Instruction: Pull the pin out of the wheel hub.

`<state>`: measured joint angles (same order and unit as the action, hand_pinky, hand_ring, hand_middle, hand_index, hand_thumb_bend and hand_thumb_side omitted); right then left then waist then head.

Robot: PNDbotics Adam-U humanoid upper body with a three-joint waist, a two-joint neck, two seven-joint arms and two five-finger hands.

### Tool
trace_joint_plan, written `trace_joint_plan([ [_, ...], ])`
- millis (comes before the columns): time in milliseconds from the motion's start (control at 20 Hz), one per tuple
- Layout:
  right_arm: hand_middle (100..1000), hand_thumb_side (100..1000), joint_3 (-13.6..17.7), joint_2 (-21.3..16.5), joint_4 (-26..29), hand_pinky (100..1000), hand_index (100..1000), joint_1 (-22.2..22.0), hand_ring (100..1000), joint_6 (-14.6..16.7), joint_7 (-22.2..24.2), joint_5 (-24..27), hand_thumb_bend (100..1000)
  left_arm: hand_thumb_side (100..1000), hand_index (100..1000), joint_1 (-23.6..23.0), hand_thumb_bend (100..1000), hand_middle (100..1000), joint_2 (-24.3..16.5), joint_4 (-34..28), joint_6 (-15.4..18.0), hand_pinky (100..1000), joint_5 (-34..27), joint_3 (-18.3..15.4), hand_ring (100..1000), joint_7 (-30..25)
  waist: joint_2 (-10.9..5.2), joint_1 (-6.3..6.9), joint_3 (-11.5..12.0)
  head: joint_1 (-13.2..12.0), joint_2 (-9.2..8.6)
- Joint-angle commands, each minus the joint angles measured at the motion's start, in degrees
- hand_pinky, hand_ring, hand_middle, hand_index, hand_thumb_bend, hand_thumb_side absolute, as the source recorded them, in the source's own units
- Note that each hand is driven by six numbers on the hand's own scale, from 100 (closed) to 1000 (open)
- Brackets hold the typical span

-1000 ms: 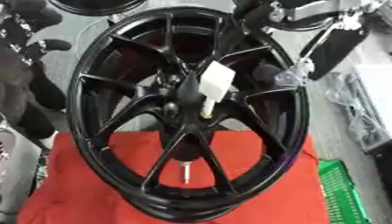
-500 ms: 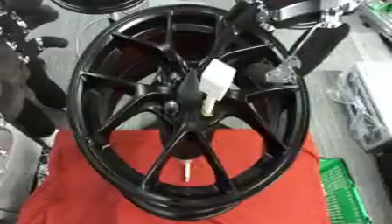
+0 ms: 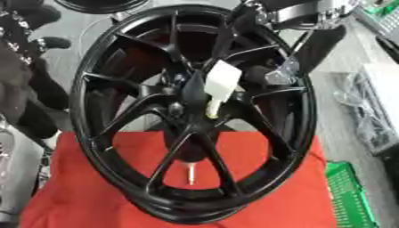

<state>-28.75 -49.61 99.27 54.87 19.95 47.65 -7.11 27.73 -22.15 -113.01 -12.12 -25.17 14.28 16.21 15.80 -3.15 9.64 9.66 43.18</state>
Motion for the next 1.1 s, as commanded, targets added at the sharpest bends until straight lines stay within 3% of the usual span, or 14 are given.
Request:
trace_joint_plan([
  [50, 776, 334, 0.41, -0.34, -0.54, 876, 875, 0.53, 814, 2.38, 2.78, -0.88, 247, 704, 681, 0.85, 100, 607, -0.41, -0.62, 0.15, 618, -0.11, -0.40, 789, -0.06, -1.31, 0.22, 0.08, -0.08, -0.22],
  [400, 778, 352, 1.18, -1.47, 0.72, 877, 872, -2.01, 814, 1.98, 1.63, -1.67, 305, 701, 679, 1.00, 100, 606, -0.42, -0.65, 0.14, 618, -0.23, -0.34, 790, -0.04, -1.13, 0.23, 0.14, -0.07, -0.33],
  [700, 770, 336, 2.32, -3.44, 4.77, 872, 864, -5.55, 809, 1.06, 0.09, -1.35, 277, 699, 679, 1.31, 100, 605, -0.23, -0.77, 0.12, 618, -0.27, -0.37, 790, -0.08, -0.88, 0.28, 0.53, 0.25, -0.56],
  [1100, 763, 328, 2.68, -3.23, 5.27, 868, 862, -5.67, 804, -0.07, -0.34, -1.17, 255, 700, 679, 1.50, 100, 605, -0.11, -0.81, 0.07, 619, -0.32, -0.30, 791, -0.18, -0.77, 0.25, 0.75, 0.33, -0.61],
])
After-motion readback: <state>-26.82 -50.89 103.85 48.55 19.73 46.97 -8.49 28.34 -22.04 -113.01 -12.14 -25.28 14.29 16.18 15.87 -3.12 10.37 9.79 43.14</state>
